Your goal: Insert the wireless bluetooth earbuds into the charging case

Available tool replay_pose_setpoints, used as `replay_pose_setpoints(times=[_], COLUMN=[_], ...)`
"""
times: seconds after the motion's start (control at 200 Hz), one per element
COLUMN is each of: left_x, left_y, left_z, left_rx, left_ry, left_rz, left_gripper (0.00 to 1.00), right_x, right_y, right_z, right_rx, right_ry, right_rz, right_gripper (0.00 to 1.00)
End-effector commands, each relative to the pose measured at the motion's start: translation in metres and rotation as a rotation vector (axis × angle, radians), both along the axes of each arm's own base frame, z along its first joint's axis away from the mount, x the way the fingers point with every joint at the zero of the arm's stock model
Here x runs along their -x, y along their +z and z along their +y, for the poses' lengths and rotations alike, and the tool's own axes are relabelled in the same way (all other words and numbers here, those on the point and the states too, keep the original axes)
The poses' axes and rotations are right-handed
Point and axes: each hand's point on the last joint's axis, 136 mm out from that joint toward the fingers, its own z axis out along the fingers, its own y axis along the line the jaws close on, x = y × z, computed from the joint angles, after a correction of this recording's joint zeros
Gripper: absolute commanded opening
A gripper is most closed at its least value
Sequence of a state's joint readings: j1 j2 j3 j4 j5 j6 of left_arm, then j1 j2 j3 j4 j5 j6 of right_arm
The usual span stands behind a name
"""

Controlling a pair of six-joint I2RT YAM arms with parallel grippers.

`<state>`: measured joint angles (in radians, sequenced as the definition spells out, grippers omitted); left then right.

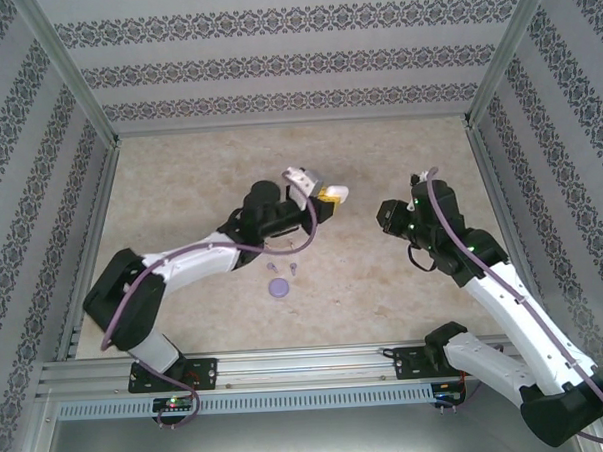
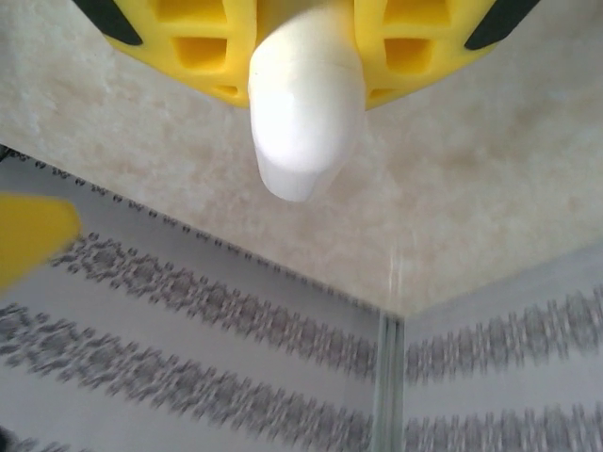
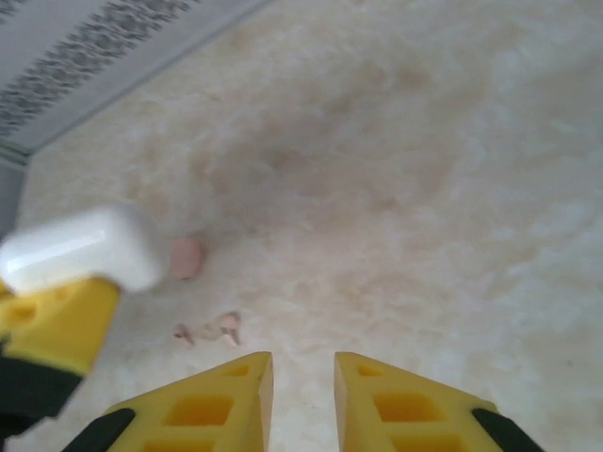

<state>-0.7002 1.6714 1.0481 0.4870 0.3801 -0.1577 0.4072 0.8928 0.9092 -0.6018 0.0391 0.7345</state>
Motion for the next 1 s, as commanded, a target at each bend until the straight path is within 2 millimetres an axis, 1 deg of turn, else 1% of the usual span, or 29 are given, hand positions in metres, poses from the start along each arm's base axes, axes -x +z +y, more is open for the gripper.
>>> replay_pose_setpoints(times=[0.0,0.09,0.1,0.125,0.175,0.215,0.23,0.26,0.35,0.48,0.53,0.615,0.714,0.784,0.884,0.994], left_x=[-0.016,-0.03,-0.031,-0.035,-0.041,-0.045,-0.047,-0.051,-0.061,-0.071,-0.072,-0.072,-0.071,-0.07,-0.067,-0.067], left_y=[-0.053,-0.079,-0.085,-0.088,-0.102,-0.108,-0.113,-0.116,-0.134,-0.157,-0.167,-0.178,-0.189,-0.195,-0.197,-0.195], left_z=[-0.007,-0.025,-0.026,-0.032,-0.042,-0.05,-0.051,-0.056,-0.066,-0.075,-0.076,-0.076,-0.069,-0.062,-0.053,-0.045], left_rx=[-0.085,-0.109,-0.116,-0.115,-0.117,-0.111,-0.112,-0.104,-0.096,-0.088,-0.097,-0.117,-0.159,-0.203,-0.257,-0.3], left_ry=[0.086,0.105,0.111,0.113,0.115,0.12,0.129,0.137,0.17,0.209,0.223,0.238,0.279,0.31,0.336,0.353], left_rz=[0.351,0.501,0.521,0.548,0.604,0.631,0.649,0.67,0.744,0.825,0.854,0.88,0.9,0.913,0.913,0.899], left_gripper=[0.0,0.0,0.0,0.0,0.0,0.0,0.0,0.0,0.0,0.0,0.01,0.03,0.13,0.24,0.35,0.43], right_x=[-0.004,-0.002,-0.002,-0.002,-0.001,-0.001,-0.001,-0.001,-0.002,-0.005,-0.006,-0.008,-0.009,-0.01,-0.012,-0.014], right_y=[-0.009,-0.019,-0.02,-0.022,-0.025,-0.028,-0.029,-0.031,-0.033,-0.036,-0.036,-0.035,-0.031,-0.029,-0.023,-0.018], right_z=[-0.016,-0.022,-0.023,-0.024,-0.026,-0.027,-0.027,-0.028,-0.029,-0.029,-0.03,-0.03,-0.029,-0.03,-0.029,-0.028], right_rx=[0.014,0.025,0.024,0.024,0.023,0.024,0.024,0.025,0.034,0.041,0.047,0.049,0.051,0.058,0.062,0.059], right_ry=[-0.097,-0.123,-0.126,-0.131,-0.134,-0.13,-0.128,-0.124,-0.114,-0.105,-0.102,-0.097,-0.086,-0.083,-0.074,-0.065], right_rz=[-0.01,0.009,0.009,0.015,0.026,0.037,0.04,0.047,0.058,0.073,0.076,0.078,0.075,0.071,0.065,0.058], right_gripper=[0.27,0.33,0.33,0.36,0.38,0.4,0.41,0.42,0.47,0.52,0.53,0.55,0.58,0.61,0.63,0.65])
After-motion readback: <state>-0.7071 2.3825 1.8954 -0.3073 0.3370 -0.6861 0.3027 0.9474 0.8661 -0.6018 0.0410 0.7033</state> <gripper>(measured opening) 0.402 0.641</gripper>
